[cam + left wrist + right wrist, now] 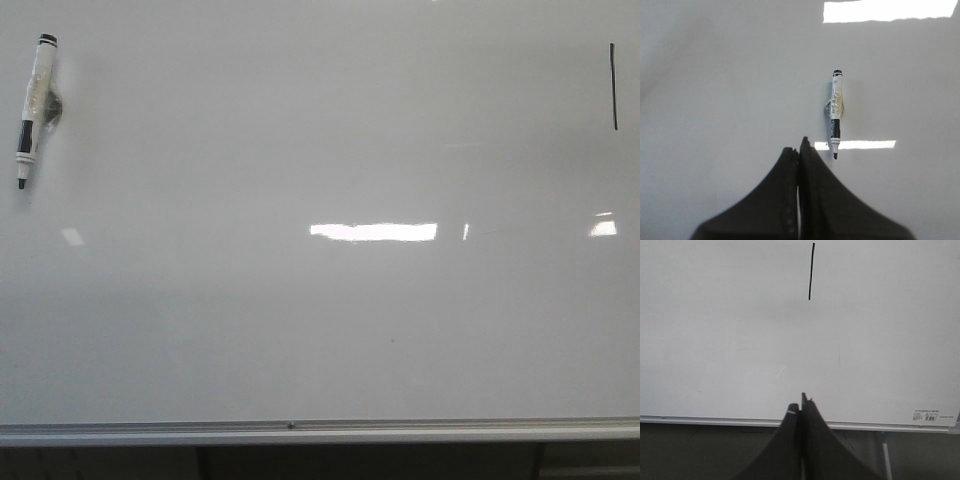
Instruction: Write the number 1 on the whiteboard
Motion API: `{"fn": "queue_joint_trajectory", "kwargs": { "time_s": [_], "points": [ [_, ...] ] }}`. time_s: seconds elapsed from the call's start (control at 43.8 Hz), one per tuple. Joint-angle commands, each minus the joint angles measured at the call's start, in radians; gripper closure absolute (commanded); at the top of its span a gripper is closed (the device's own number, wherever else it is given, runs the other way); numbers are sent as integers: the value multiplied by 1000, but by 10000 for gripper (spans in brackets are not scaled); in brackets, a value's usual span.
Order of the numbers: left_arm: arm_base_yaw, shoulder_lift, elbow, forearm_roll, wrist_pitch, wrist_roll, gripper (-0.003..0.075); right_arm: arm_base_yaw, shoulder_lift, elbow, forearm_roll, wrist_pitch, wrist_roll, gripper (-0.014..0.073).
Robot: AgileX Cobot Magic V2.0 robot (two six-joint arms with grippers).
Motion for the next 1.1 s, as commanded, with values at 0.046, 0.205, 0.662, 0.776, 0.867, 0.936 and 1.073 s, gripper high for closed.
{"fn": "queue_joint_trajectory", "kwargs": {
  "time_s": [0.046,0.205,0.662,0.776,0.867,0.936,1.073],
  "points": [
    [-6,-17,26,0,-89,-12,741,-5,3,-23,-8,-70,-5,662],
    [-6,-17,26,0,-89,-12,741,-1,3,-22,-8,-72,-5,662],
    [-6,-17,26,0,-89,-12,741,-1,-274,313,-8,-469,-5,662],
    [-6,-17,26,0,-89,-12,741,-1,-376,468,-8,-612,-5,662],
    [-6,-17,26,0,-89,-12,741,-1,-456,574,-8,-692,-5,662],
    [-6,-17,26,0,-89,-12,741,-1,-499,643,-8,-729,-5,662],
    [-6,-17,26,0,-89,-12,741,-1,-569,740,-8,-780,-5,662]
  ]
}}
